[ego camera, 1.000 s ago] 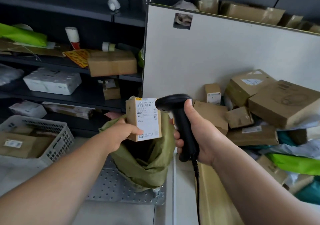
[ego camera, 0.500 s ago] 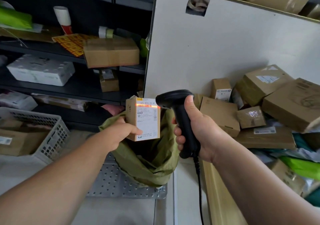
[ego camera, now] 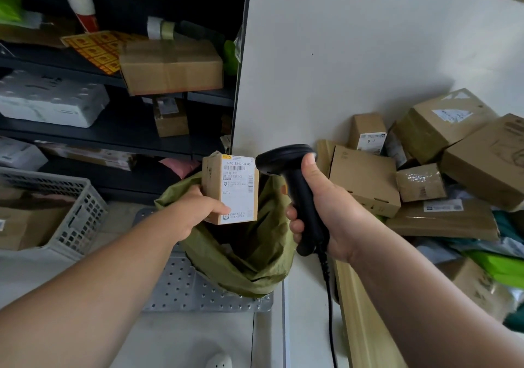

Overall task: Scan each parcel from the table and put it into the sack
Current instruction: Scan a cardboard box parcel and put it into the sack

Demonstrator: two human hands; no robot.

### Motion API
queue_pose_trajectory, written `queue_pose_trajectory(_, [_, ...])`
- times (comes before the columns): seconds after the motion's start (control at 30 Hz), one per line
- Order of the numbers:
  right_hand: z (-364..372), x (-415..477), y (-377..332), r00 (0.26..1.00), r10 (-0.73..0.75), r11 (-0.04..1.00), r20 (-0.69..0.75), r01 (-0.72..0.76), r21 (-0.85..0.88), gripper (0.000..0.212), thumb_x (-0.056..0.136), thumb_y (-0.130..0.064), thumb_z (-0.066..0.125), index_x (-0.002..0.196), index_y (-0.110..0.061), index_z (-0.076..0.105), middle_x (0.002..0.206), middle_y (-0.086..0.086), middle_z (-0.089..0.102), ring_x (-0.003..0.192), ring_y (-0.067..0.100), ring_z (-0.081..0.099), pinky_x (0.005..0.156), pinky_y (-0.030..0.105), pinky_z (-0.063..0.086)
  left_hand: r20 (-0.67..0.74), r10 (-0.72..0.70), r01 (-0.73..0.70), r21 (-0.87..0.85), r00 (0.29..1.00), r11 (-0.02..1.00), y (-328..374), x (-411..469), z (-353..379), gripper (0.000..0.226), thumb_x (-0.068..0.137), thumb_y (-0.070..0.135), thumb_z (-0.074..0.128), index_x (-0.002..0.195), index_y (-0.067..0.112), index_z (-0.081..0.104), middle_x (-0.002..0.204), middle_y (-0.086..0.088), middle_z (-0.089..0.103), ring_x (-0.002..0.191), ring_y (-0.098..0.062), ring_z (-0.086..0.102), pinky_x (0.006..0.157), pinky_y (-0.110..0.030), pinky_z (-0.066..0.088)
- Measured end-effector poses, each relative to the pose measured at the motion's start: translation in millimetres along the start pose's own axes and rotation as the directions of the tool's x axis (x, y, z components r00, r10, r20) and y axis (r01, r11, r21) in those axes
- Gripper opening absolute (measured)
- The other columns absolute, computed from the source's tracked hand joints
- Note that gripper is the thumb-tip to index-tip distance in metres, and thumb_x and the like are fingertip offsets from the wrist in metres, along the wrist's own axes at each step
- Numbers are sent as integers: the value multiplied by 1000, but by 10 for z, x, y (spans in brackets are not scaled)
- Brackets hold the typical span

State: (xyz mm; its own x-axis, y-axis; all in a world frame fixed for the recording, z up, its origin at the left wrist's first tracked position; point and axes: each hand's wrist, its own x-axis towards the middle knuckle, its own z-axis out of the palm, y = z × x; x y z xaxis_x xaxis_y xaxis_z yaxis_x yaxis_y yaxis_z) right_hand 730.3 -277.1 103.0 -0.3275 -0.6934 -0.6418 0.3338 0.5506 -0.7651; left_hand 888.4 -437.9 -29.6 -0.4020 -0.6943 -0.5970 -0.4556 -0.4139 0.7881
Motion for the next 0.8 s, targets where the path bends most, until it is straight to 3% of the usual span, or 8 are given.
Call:
queue_pose_trajectory(0.1, [-31, 119, 80, 999, 19, 1000, -27, -19, -8, 83, 72, -82, 50, 108, -8, 63, 63, 6, 59, 47, 19, 53, 54, 32, 46, -4, -20, 20, 10, 1000, 1000, -26, 115, 45, 72, 71, 4, 79, 132, 18, 44, 114, 2, 64, 94, -15, 63, 77, -29, 52])
queue_pose_trajectory(0.17, [-62, 201, 137, 998, 42, 999, -42, -42, -3, 85, 71, -82, 50, 109, -7, 62, 62, 6, 58, 46, 18, 52, 52, 31, 46, -22, -55, 56, 43, 998, 998, -55, 197, 86, 71, 71, 8, 80, 131, 16, 41, 113, 1, 63, 89, -12, 63, 63, -21, 46])
queue_pose_trajectory(0.3, [-153, 395, 245, 995, 79, 996, -64, -77, 35, 96, 53, -82, 53, 110, -6, 61, 61, 6, 58, 46, 18, 52, 48, 28, 46, -71, -110, 118, 134, 991, 984, -162, 454, 199, 76, 69, 16, 83, 132, 13, 40, 117, -4, 61, 97, -18, 58, 75, -29, 44])
queue_pose_trajectory(0.5, [-316, 749, 438, 989, 104, 994, -102, -102, 28, 97, 46, -85, 52, 108, -10, 62, 59, 4, 58, 46, 18, 51, 52, 30, 43, -101, -195, 212, 202, 976, 956, -368, 902, 483, 73, 69, 20, 82, 130, 13, 43, 96, 1, 58, 71, -8, 49, 54, -22, 35])
queue_pose_trajectory(0.63, [-381, 928, 586, 986, 121, 993, -112, -120, 21, 91, 49, -84, 50, 102, -11, 64, 58, 3, 59, 47, 18, 52, 51, 29, 45, -123, -255, 277, 229, 959, 933, -543, 1161, 635, 80, 71, 21, 81, 138, 13, 37, 126, -9, 55, 113, -26, 53, 75, -31, 38])
queue_pose_trajectory(0.8, [-412, 988, 749, 982, 133, 991, -133, -134, 3, 75, 77, -80, 45, 100, -12, 65, 57, 2, 59, 47, 17, 53, 53, 30, 46, -146, -269, 299, 249, 952, 921, -667, 1286, 717, 84, 83, 26, 70, 149, 13, 20, 140, -16, 43, 124, -35, 46, 99, -43, 41])
